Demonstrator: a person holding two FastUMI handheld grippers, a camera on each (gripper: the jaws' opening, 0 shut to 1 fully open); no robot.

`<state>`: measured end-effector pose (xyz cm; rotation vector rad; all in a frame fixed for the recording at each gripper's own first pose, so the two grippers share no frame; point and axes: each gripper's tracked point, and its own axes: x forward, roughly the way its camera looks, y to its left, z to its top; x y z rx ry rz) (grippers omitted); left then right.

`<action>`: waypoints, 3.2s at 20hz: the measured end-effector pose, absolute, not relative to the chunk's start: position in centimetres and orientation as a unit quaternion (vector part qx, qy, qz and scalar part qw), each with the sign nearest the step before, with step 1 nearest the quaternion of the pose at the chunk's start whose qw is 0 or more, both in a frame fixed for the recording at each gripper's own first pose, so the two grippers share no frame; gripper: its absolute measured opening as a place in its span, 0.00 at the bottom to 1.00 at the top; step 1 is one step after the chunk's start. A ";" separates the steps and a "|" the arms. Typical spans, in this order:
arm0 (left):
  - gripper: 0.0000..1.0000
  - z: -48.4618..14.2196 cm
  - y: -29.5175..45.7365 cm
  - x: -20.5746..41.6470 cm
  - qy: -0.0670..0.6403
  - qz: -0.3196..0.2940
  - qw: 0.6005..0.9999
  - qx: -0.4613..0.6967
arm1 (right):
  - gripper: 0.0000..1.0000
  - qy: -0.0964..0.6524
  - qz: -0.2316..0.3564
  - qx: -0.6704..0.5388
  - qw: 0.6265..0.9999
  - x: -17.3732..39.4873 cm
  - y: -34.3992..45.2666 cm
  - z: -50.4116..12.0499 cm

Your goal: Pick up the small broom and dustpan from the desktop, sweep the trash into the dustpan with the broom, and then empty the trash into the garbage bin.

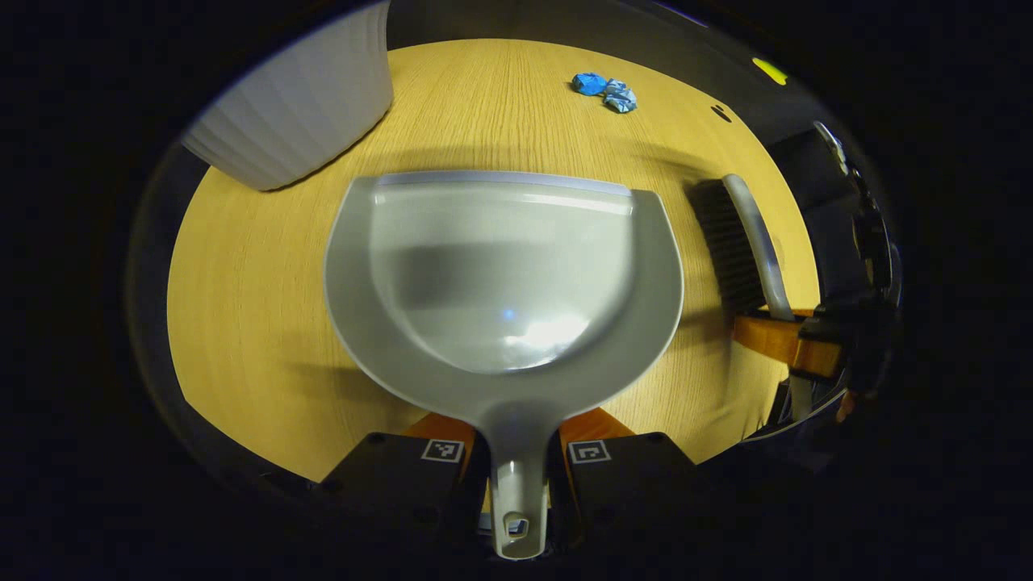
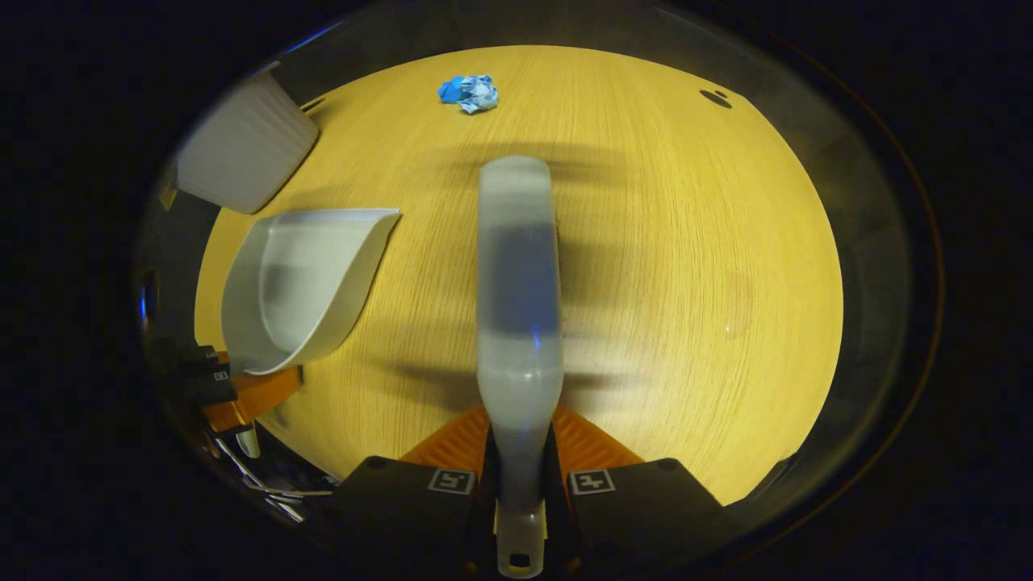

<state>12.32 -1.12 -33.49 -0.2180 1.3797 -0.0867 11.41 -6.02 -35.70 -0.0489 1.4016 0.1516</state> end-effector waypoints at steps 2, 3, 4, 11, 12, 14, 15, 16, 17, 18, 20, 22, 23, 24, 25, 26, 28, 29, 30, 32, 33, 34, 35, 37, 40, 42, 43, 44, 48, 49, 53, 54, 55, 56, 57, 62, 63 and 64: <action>0.31 -33.5 -0.4 11.8 0.638 -0.048 0.764 -0.077 | 0.28 0.625 0.069 -0.054 0.776 15.4 -7.8 -34.6; 0.31 -33.2 -0.1 11.7 0.638 -0.051 0.765 -0.070 | 0.28 0.614 0.071 -0.075 0.783 17.8 -8.8 -33.9; 0.32 -33.1 0.1 11.6 0.641 -0.055 0.762 -0.064 | 0.28 0.600 0.076 -0.093 0.791 20.3 -9.3 -33.3; 0.31 -31.4 0.4 15.3 0.652 -0.093 0.752 -0.003 | 0.28 0.587 0.137 -0.167 0.781 33.8 -9.5 -33.1; 0.31 -31.3 0.3 16.3 0.653 -0.097 0.751 -0.003 | 0.28 0.577 0.158 -0.203 0.775 35.6 -9.5 -33.6; 0.31 -31.2 0.4 18.4 0.650 -0.103 0.753 0.008 | 0.28 0.569 0.195 -0.240 0.762 38.4 -8.4 -34.4; 0.31 -31.2 0.5 19.3 0.648 -0.105 0.754 0.015 | 0.28 0.575 0.212 -0.235 0.755 39.4 -7.5 -34.7; 0.31 -31.1 0.7 19.8 0.647 -0.105 0.754 0.023 | 0.28 0.577 0.225 -0.235 0.749 40.5 -6.6 -35.1; 0.30 -31.1 0.8 20.3 0.649 -0.106 0.753 0.029 | 0.28 0.571 0.239 -0.245 0.746 41.8 -6.0 -35.2; 0.31 -31.3 0.9 20.8 0.652 -0.105 0.750 0.033 | 0.28 0.565 0.254 -0.262 0.740 42.9 -5.4 -35.6; 0.31 -31.3 0.8 21.3 0.654 -0.104 0.748 0.041 | 0.28 0.566 0.281 -0.283 0.721 43.8 -4.3 -35.6; 0.31 -31.1 0.7 21.8 0.650 -0.107 0.750 0.051 | 0.28 0.572 0.305 -0.282 0.708 43.3 -3.0 -35.3; 0.32 -31.0 0.6 22.0 0.648 -0.110 0.751 0.054 | 0.28 0.574 0.319 -0.282 0.699 42.6 -2.4 -35.2; 0.32 -31.1 0.4 22.1 0.645 -0.113 0.753 0.056 | 0.28 0.579 0.336 -0.288 0.685 41.5 -2.0 -35.5; 0.31 -31.0 0.3 22.3 0.640 -0.118 0.757 0.056 | 0.28 0.586 0.350 -0.296 0.668 40.0 -1.7 -35.7; 0.30 -30.8 0.3 22.5 0.630 -0.119 0.765 0.055 | 0.33 0.600 0.369 -0.301 0.643 38.0 -1.5 -36.1; 0.30 -30.5 -0.1 22.6 0.604 -0.131 0.785 0.048 | 0.28 0.617 0.413 -0.283 0.606 33.6 -0.7 -35.7; 0.30 -30.3 0.0 22.4 0.597 -0.138 0.789 0.046 | 0.28 0.623 0.428 -0.264 0.599 31.9 -0.1 -35.2; 0.31 -30.0 0.0 22.2 0.593 -0.142 0.792 0.044 | 0.28 0.634 0.436 -0.236 0.594 30.2 0.6 -34.4; 0.31 -30.0 0.1 21.8 0.588 -0.148 0.795 0.036 | 0.28 0.653 0.445 -0.179 0.586 26.8 2.1 -33.4; 0.30 -30.0 0.2 22.0 0.585 -0.149 0.797 0.034 | 0.28 0.653 0.446 -0.175 0.586 26.0 2.5 -32.9; 0.31 -29.9 0.3 22.0 0.580 -0.149 0.800 0.030 | 0.28 0.644 0.447 -0.186 0.592 25.4 2.5 -32.6; 0.32 -29.5 0.2 22.0 0.573 -0.148 0.806 0.023 | 0.28 0.633 0.445 -0.199 0.601 26.1 2.2 -32.6; 0.31 -28.5 0.5 21.9 0.551 -0.148 0.821 -0.005 | 0.24 0.621 0.426 -0.175 0.634 27.0 2.0 -31.0; 0.31 -26.3 1.7 20.8 0.520 -0.148 0.840 -0.032 | 0.28 0.616 0.400 -0.137 0.665 28.4 0.8 -29.9; 0.31 -24.8 2.3 20.2 0.505 -0.147 0.850 -0.040 | 0.28 0.613 0.378 -0.136 0.680 29.6 -1.1 -30.2; 0.31 -24.8 2.2 20.2 0.495 -0.145 0.856 -0.045 | 0.28 0.614 0.368 -0.131 0.685 29.9 -2.1 -30.4; 0.30 -24.3 2.3 20.0 0.484 -0.145 0.862 -0.051 | 0.28 0.615 0.361 -0.123 0.691 30.0 -2.8 -30.5; 0.30 -21.7 4.1 19.0 0.448 -0.141 0.881 -0.050 | 0.28 0.611 0.333 -0.095 0.712 30.8 -5.9 -32.7; 0.30 -20.1 4.6 18.7 0.437 -0.139 0.887 -0.047 | 0.32 0.611 0.325 -0.090 0.716 30.7 -6.6 -33.5; 0.30 -10.9 7.7 17.1 0.406 -0.127 0.905 -0.025 | 0.28 0.612 0.314 -0.068 0.722 27.5 -8.7 -34.5; 0.30 -8.6 9.2 17.0 0.400 -0.113 0.909 -0.019 | 0.28 0.612 0.312 -0.065 0.724 26.9 -8.8 -34.3; 0.30 -6.7 10.5 17.1 0.402 -0.096 0.911 -0.019 | 0.28 0.612 0.312 -0.060 0.724 26.1 -9.0 -34.3; 0.29 -4.9 12.1 17.4 0.404 -0.073 0.911 -0.023 | 0.28 0.612 0.312 -0.052 0.725 25.2 -8.7 -34.0; 0.29 -3.9 12.7 17.6 0.406 -0.049 0.912 -0.019 | 0.28 0.614 0.310 -0.041 0.725 24.5 -8.2 -33.9; 0.30 -2.8 24.7 22.2 0.437 0.065 0.895 0.064 | 0.31 0.619 0.322 0.046 0.714 21.6 -4.3 -32.2; 0.30 -3.4 26.8 24.0 0.448 0.077 0.887 0.078 | 0.28 0.617 0.323 0.054 0.715 21.3 -3.9 -32.1; 0.30 -4.0 28.4 25.7 0.461 0.085 0.879 0.091 | 0.31 0.616 0.320 0.056 0.718 21.2 -3.8 -32.4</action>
